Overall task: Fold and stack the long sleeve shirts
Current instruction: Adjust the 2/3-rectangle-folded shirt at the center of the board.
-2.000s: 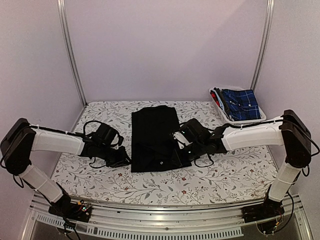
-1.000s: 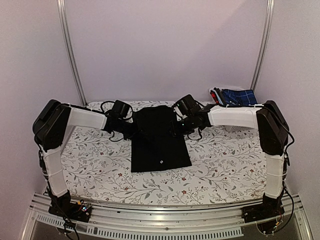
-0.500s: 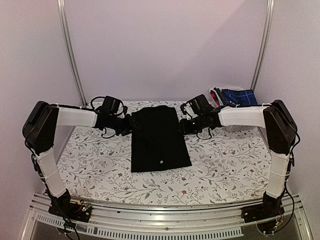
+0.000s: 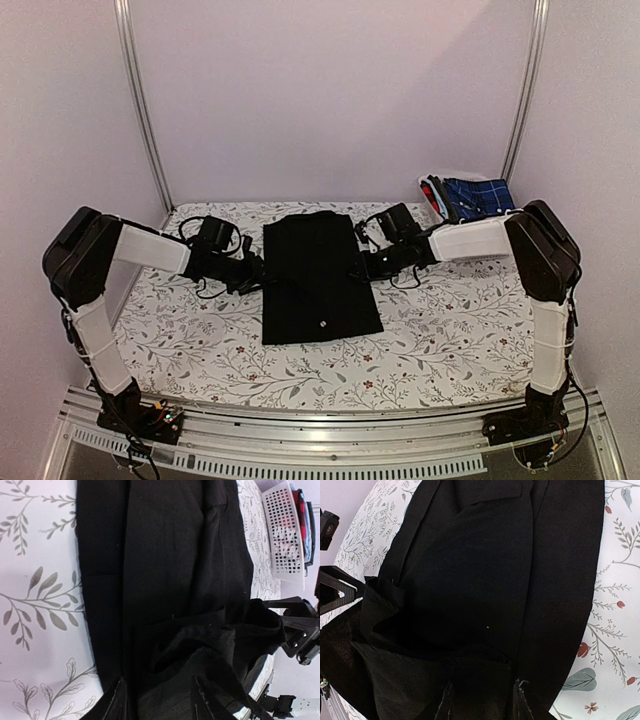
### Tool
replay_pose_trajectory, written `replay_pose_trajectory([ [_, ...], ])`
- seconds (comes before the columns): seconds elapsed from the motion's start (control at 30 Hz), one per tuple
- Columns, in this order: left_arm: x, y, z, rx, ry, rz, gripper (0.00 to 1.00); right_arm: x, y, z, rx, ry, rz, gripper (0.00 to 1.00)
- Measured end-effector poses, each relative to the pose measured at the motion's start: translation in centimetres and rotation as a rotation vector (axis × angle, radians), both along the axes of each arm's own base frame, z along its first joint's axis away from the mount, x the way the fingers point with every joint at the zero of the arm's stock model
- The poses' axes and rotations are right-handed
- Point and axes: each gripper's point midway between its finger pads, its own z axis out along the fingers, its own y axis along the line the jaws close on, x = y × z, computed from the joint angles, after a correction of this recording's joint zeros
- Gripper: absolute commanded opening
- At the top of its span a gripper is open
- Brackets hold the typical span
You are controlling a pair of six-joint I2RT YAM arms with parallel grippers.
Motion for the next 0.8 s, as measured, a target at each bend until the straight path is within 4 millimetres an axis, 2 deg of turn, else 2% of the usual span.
replay_pose_trajectory([
  [0.17,0.5,-0.4,0.3,-0.02,-0.024,-0.009,0.42,-0.6,-0.3,-1.4,-0.009,0.023,0.0,0.42],
  [0.3,0.9,-0.7,-0.5,-0.019,-0.014,-0.011,0.41,-0.4,-0.1,-1.5,-0.002,0.016,0.002,0.46],
  [0.43,0.8,-0.6,-1.3,-0.011,0.001,-0.01,0.42,-0.3,0.1,-1.7,0.012,0.016,0.01,0.45],
  [0.53,0.9,-0.6,-1.2,-0.012,-0.001,-0.01,0.42,-0.2,0.3,-2.1,0.028,0.023,0.02,0.39],
  [0.63,1.1,-0.8,-1.2,-0.014,-0.004,-0.011,0.39,-0.1,0.5,-2.5,0.05,0.037,0.025,0.28],
  [0.8,1.2,-0.9,-1.1,-0.02,-0.003,-0.013,0.24,-0.3,1.0,-2.9,0.074,0.056,0.035,0.07],
])
